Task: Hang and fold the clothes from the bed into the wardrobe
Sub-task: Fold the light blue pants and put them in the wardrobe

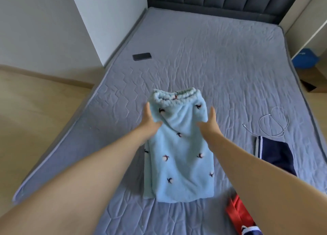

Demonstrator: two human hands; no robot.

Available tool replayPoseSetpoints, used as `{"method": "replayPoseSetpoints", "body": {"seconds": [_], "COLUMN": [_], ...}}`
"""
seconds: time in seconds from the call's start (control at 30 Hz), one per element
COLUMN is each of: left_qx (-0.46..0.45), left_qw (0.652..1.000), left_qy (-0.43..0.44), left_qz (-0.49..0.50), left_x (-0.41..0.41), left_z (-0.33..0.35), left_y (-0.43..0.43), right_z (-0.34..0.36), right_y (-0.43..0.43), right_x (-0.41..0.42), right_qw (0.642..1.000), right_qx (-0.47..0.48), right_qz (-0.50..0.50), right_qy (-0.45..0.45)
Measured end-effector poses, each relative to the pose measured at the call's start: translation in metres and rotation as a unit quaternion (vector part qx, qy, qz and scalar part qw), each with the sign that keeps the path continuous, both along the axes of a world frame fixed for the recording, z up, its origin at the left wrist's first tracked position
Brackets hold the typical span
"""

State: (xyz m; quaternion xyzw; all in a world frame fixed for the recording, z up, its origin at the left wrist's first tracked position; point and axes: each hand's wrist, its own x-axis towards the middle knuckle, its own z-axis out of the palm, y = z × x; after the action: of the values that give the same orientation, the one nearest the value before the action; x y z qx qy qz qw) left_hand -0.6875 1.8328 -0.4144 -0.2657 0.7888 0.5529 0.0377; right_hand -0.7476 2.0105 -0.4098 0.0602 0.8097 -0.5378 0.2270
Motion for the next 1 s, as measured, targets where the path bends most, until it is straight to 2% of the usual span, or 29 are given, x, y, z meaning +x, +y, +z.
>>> {"method": "replayPoseSetpoints", "body": {"seconds": [0.1, 0.23, 0.4, 0.5, 0.6, 0.67, 0.73, 0.87, 1.0], "left_qx": [-0.114, -0.171, -0.187, -0.272, -0.345, -0.367, -0.411, -0.457, -0.465], "left_qw": [0.983, 0.951, 0.910, 0.853, 0.819, 0.803, 0.784, 0.773, 0.784], "left_qy": [-0.064, -0.131, -0.200, -0.219, -0.222, -0.229, -0.209, -0.179, -0.129], "left_qz": [-0.126, -0.220, -0.310, -0.388, -0.400, -0.409, -0.416, -0.403, -0.391], "left_x": [0.004, 0.018, 0.034, 0.059, 0.093, 0.108, 0.113, 0.115, 0.118], "left_z": [-0.056, -0.117, -0.180, -0.217, -0.248, -0.262, -0.274, -0.308, -0.337], "left_y": [0.007, 0.025, 0.049, 0.070, 0.085, 0.087, 0.087, 0.089, 0.082], "right_z": [-0.060, -0.117, -0.175, -0.210, -0.237, -0.251, -0.263, -0.293, -0.316], "right_y": [0.007, 0.021, 0.032, 0.037, 0.046, 0.052, 0.057, 0.067, 0.070], "right_x": [0.016, 0.037, 0.047, 0.059, 0.072, 0.079, 0.083, 0.089, 0.093], "right_qw": [0.986, 0.934, 0.879, 0.872, 0.870, 0.844, 0.801, 0.728, 0.703], "right_qx": [0.127, 0.248, 0.285, 0.285, 0.292, 0.309, 0.347, 0.419, 0.459], "right_qz": [0.102, 0.252, 0.375, 0.385, 0.385, 0.433, 0.485, 0.542, 0.537], "right_qy": [-0.028, -0.061, -0.072, -0.102, -0.102, -0.072, -0.046, 0.016, 0.077]}}
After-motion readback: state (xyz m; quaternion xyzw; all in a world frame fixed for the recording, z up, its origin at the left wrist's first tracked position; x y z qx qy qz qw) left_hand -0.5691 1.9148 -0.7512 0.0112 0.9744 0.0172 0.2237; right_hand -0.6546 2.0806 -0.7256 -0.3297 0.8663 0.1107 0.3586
